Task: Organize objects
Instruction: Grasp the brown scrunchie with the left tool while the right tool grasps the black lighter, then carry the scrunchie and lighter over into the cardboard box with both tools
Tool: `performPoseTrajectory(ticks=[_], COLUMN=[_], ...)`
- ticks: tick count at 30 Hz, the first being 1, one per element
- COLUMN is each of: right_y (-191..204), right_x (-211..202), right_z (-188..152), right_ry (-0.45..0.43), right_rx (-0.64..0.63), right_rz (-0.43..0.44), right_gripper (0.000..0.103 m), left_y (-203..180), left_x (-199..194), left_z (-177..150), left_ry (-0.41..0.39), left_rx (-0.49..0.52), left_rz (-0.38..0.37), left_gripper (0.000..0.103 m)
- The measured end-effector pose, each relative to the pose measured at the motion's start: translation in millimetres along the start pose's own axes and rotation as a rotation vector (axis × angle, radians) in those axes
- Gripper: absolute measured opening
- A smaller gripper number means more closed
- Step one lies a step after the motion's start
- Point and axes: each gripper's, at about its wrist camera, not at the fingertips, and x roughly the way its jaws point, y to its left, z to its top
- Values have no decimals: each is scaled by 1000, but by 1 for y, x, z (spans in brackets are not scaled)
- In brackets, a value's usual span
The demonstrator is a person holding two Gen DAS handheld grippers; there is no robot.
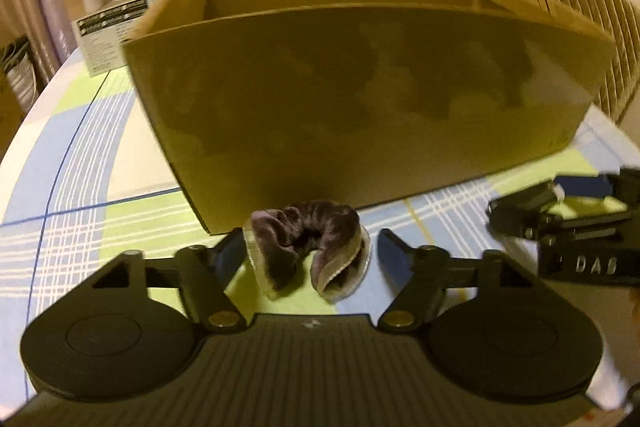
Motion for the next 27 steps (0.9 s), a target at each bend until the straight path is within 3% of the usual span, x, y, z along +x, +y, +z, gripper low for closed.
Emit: performPoseTrajectory(ticks=[6, 9, 11, 27], right_y=[2, 1, 0, -11], right_x=[2, -1, -3, -75], right_z=[0, 1, 1, 0], right_ry=[5, -2, -6, -18], right_rx=[-5, -5, -3, -1], right_rz=[10, 13, 17, 15], right_gripper=[79, 79, 79, 79], left_y=[-14, -15, -15, -31], left_x=[1, -1, -5, -60], left_z=[-2, 0, 1, -4], left_ry=[-1, 7, 4, 47], left_rx=[81, 65, 40, -114], left_rz=[34, 43, 35, -16], left_gripper=[46, 33, 19, 15])
